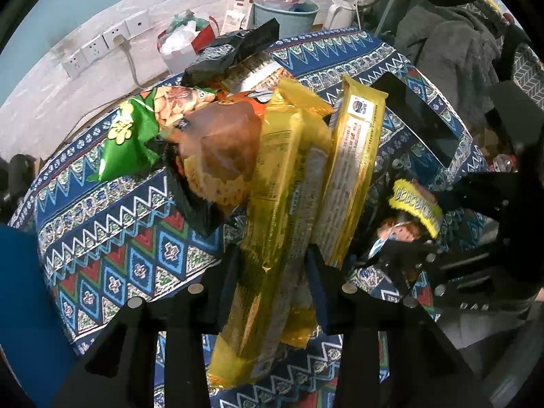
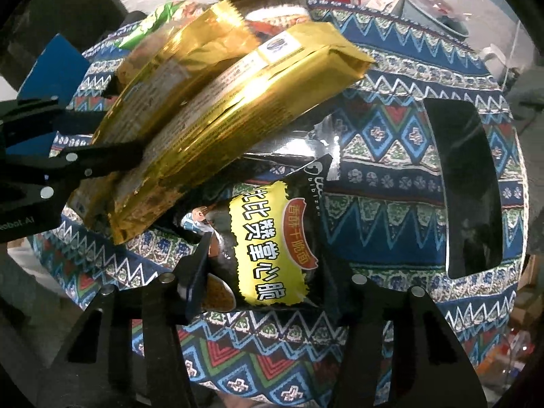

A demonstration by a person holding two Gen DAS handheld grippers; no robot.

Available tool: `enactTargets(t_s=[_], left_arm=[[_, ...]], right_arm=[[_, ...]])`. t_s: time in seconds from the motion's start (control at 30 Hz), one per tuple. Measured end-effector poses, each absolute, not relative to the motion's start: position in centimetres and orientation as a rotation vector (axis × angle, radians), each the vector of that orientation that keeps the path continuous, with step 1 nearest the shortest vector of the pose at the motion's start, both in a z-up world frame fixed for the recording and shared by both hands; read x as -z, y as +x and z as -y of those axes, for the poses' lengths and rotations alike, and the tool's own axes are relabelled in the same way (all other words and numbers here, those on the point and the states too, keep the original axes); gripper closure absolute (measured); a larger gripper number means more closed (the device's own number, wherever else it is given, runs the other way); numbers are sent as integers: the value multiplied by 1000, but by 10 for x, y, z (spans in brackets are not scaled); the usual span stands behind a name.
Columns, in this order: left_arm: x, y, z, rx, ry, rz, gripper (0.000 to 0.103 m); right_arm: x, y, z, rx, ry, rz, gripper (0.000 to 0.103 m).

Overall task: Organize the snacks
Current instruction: 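Lift black-and-yellow bag with right tool while left tool lifts gold wafer bar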

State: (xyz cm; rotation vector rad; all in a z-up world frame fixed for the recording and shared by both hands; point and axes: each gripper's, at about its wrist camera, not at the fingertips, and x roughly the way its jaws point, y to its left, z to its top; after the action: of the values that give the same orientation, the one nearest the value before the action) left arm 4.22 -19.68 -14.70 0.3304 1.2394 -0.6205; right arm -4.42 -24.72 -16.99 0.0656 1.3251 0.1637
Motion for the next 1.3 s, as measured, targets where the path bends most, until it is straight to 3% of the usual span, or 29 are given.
enactTargets(t_s=[0.07, 0.17, 1.3], left_arm=[[142, 40, 191, 623, 312, -1230, 72], [133, 37, 181, 611, 303, -1212, 73], [45, 16, 71, 482, 105, -985, 75]], right_arm=[[164, -48, 249, -157, 68, -1312, 48], [154, -54, 256, -149, 76, -1289, 48], [63, -30, 180, -214, 52, -1017, 48]])
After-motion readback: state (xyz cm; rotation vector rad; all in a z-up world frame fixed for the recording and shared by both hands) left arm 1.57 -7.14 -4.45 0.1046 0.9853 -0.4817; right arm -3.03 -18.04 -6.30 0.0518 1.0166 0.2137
